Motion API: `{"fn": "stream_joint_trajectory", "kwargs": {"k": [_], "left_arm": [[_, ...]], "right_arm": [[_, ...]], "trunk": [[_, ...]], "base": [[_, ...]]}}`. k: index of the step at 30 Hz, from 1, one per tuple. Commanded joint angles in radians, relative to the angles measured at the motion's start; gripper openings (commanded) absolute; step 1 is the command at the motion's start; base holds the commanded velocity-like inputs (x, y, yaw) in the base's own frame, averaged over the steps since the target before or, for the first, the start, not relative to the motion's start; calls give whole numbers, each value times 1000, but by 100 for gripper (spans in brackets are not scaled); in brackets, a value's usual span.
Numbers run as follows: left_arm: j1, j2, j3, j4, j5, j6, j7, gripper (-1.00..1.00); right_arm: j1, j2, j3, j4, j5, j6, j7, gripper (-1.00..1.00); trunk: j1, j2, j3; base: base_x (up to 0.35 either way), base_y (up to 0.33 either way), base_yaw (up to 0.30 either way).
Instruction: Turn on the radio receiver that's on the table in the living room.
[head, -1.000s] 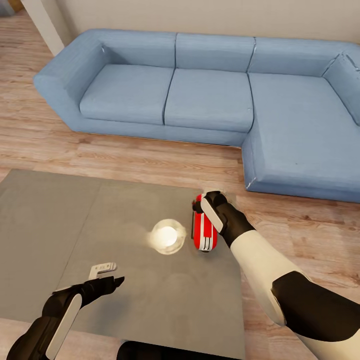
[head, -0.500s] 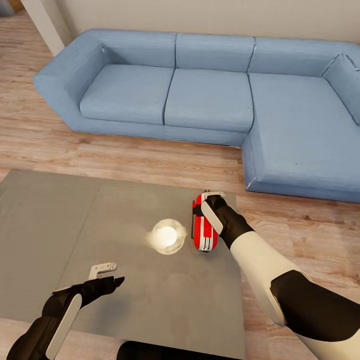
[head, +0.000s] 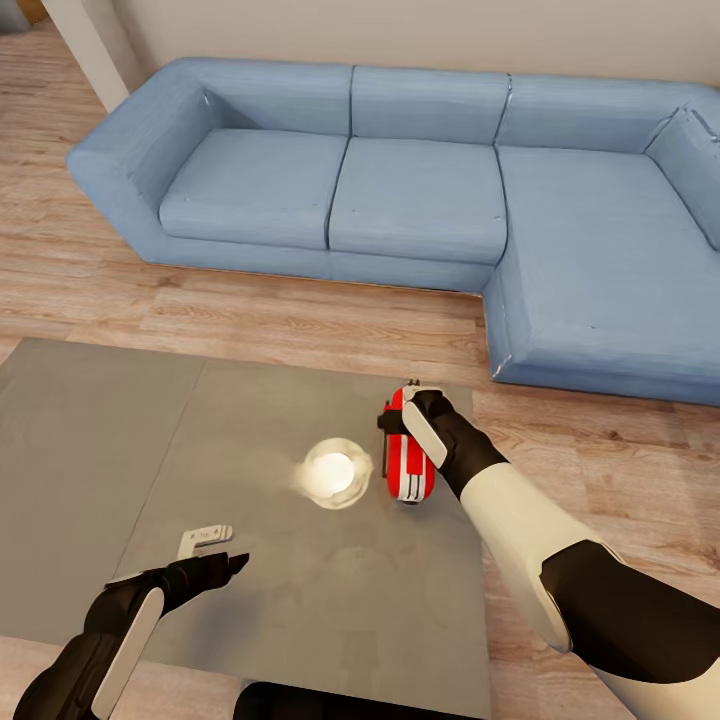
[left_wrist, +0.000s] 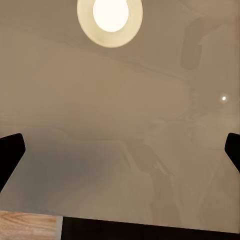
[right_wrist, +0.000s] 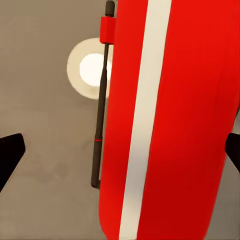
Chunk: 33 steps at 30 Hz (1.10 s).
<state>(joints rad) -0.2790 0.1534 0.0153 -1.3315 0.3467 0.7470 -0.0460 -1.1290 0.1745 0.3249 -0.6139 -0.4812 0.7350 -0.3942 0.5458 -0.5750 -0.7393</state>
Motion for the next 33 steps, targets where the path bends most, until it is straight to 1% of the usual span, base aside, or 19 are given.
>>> {"fn": "stream_joint_trajectory", "kwargs": {"k": [1,20,23,28,33], "left_arm": [[0,0,0,0,0,0,0,100],[0,0,0,0,0,0,0,100],[0,0,0,0,0,0,0,100],[0,0,0,0,0,0,0,100],[0,0,0,0,1,0,0,100]], "right_arm": [[0,0,1,0,0,-1,4,100],[0,0,5,4,7,-13,8,100],[0,0,6,47,7,-27,9,100],[0,0,9,109,8,-77,12,100],[0,0,9,127,10,-88,12,100]], "trunk": [[0,0,0],[0,0,0],[0,0,0],[0,0,0],[0,0,0]], "base": [[0,0,0],[0,0,0],[0,0,0],[0,0,0],[0,0,0]]}}
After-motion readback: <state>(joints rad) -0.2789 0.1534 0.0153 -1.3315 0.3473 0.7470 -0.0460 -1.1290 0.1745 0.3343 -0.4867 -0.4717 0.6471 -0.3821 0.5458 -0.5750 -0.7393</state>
